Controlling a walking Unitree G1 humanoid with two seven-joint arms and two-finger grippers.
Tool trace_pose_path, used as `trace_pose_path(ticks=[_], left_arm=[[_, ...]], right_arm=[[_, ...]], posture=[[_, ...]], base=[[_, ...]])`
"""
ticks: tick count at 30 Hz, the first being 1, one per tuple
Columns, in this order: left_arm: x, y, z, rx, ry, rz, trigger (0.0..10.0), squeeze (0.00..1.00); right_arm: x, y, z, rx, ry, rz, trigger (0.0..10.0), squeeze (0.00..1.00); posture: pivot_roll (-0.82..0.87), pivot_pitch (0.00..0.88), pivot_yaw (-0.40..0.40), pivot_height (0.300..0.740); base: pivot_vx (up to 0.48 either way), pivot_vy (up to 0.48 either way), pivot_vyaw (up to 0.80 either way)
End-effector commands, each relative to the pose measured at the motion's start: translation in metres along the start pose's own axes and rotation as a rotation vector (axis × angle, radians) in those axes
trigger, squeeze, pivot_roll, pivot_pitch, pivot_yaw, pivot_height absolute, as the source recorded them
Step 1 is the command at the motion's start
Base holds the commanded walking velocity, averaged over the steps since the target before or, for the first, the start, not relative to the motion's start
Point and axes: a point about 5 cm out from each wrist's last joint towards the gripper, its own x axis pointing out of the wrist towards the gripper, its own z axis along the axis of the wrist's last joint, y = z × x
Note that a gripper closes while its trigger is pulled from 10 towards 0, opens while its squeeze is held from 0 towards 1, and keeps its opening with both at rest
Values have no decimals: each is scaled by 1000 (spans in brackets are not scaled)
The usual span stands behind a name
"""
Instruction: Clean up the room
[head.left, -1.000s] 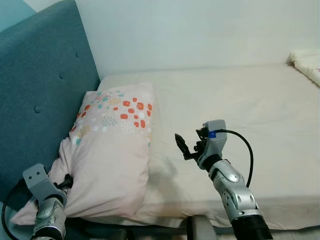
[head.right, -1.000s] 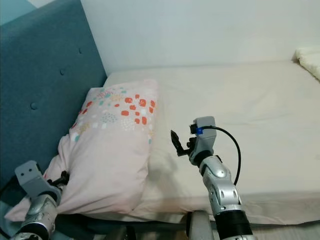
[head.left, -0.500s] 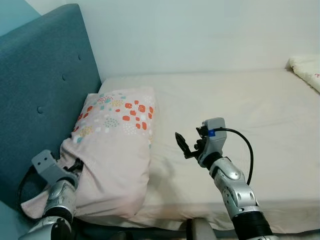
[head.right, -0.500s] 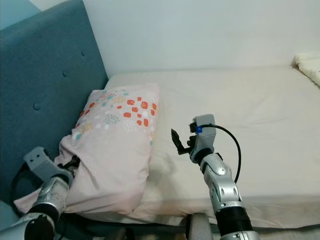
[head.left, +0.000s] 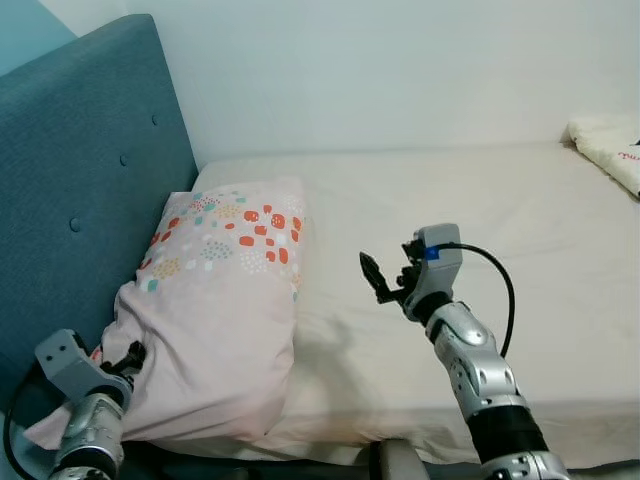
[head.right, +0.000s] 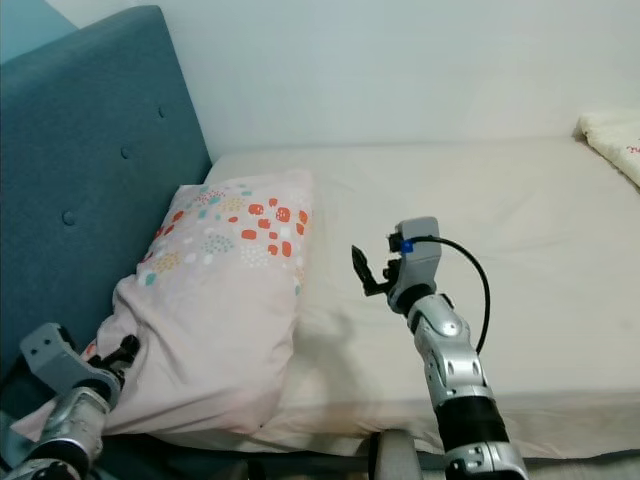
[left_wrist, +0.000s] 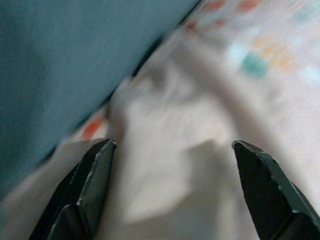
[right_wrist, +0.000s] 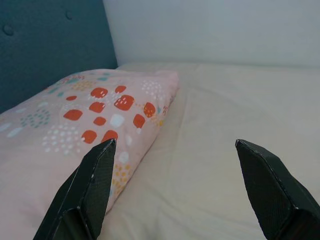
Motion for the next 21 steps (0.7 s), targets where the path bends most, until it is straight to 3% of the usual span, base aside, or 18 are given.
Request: trace_pose_path(ticks=[1, 2, 3, 4, 5, 7, 9, 10, 11, 12, 17, 21], left_arm=[[5, -8, 20, 8, -46, -138, 10000, 0], [5, -8, 20, 8, -46, -138, 10000, 0], [6, -21, 28, -5, -68, -262, 10000, 0], [6, -21, 28, -5, -68, -262, 10000, 0], [5, -37, 35, -33, -83, -416, 10000, 0], [-2, -61, 41, -86, -93, -620, 10000, 0], [-5, -68, 43, -107, -94, -678, 10000, 0], [-11, -83, 43, -132, -86, -778, 10000, 0], [-11, -83, 43, -132, -86, -778, 10000, 0], [-16, -104, 37, -142, -51, -877, 10000, 0], [-14, -127, 21, -157, 36, -921, 10000, 0], [-12, -133, 11, -149, 20, -919, 10000, 0]], right_arm=[[2, 0, -2, 8, 5, 3, 10000, 0], [2, 0, -2, 8, 5, 3, 10000, 0], [3, -1, -1, 11, 3, -3, 10000, 0], [3, -1, -1, 11, 3, -3, 10000, 0], [4, -2, -1, 17, -1, -4, 10000, 0], [6, -3, -1, 25, -3, -5, 10000, 0], [7, -3, -2, 27, -1, -5, 10000, 0], [8, -3, -3, 31, 5, -5, 10000, 0], [8, -3, -3, 31, 5, -5, 10000, 0], [9, -4, -6, 47, 14, -9, 10000, 0], [8, -3, -16, 60, 47, -6, 10000, 0], [6, 0, -27, 59, 81, 4, 10000, 0]], posture=[[-95, 0, -6, 620], [-95, 0, -6, 620], [-89, 0, -11, 625], [-89, 0, -11, 625], [-81, 0, -16, 630], [-77, 0, -18, 640], [-77, 0, -18, 645], [-76, 0, -22, 654], [-76, 0, -22, 654], [-75, 0, -28, 664], [-74, 0, -36, 684], [-74, 0, -42, 694]], base=[[0, 0, 0], [0, 0, 0], [0, 0, 0], [0, 0, 0], [0, 0, 0], [0, 0, 0], [0, 0, 0], [0, 0, 0], [0, 0, 0], [0, 0, 0], [-192, 0, 0], [-240, 0, 0]])
